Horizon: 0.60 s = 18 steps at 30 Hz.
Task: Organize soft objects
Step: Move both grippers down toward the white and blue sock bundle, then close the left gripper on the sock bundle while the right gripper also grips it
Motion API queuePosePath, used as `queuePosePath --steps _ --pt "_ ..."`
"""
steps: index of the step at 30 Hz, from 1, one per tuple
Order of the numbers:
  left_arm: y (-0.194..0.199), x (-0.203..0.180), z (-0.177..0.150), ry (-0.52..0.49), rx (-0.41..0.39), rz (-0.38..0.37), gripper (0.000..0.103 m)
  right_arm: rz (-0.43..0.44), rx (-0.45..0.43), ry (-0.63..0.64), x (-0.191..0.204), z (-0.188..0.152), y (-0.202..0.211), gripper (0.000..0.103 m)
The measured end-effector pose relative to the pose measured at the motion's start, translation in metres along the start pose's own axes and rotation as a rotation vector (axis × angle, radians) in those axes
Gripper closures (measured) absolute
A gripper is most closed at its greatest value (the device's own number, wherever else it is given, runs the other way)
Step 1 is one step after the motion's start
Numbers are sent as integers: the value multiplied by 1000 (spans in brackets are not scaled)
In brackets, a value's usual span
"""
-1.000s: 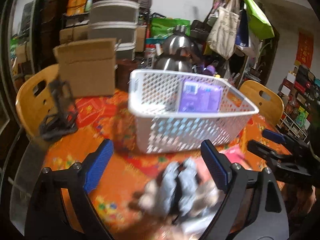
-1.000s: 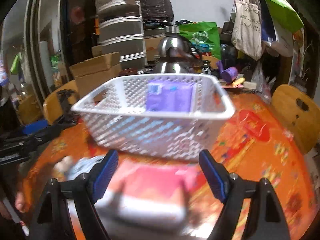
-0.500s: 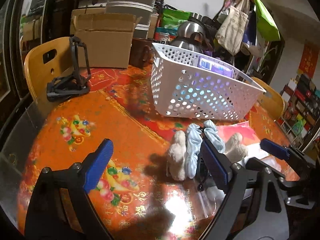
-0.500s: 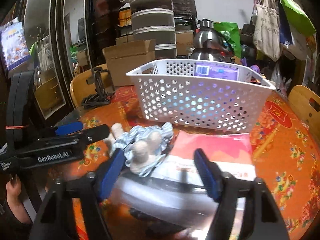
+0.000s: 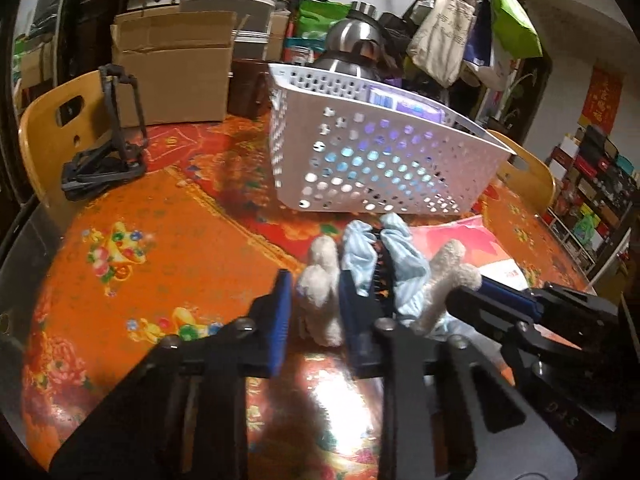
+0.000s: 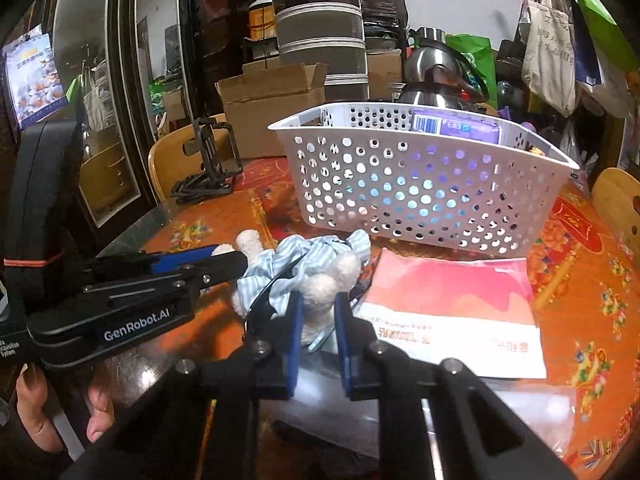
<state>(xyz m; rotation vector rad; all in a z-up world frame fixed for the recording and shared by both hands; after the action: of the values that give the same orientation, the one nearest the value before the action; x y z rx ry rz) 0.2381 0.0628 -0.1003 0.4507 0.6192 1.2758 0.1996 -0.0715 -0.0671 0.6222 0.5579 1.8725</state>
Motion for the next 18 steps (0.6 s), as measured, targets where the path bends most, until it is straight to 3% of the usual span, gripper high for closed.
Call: queuePosePath --steps 18 --pt "26 -13 -3 -24 -90 -39 91 82 -63 -3 -15 0 21 94"
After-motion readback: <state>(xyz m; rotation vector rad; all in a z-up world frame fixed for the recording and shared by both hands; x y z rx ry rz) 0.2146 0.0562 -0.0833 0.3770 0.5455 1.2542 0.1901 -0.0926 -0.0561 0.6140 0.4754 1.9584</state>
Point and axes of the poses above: each gripper's, at about its wrist camera, not at the fingertips, and y roughly against the way its jaws point, x to its left, z to its top, the point moved 3 cm from there along -y, roughly the way its jaws point, and after that the axes turned 3 degrees about -y, right-handed, at the moved point
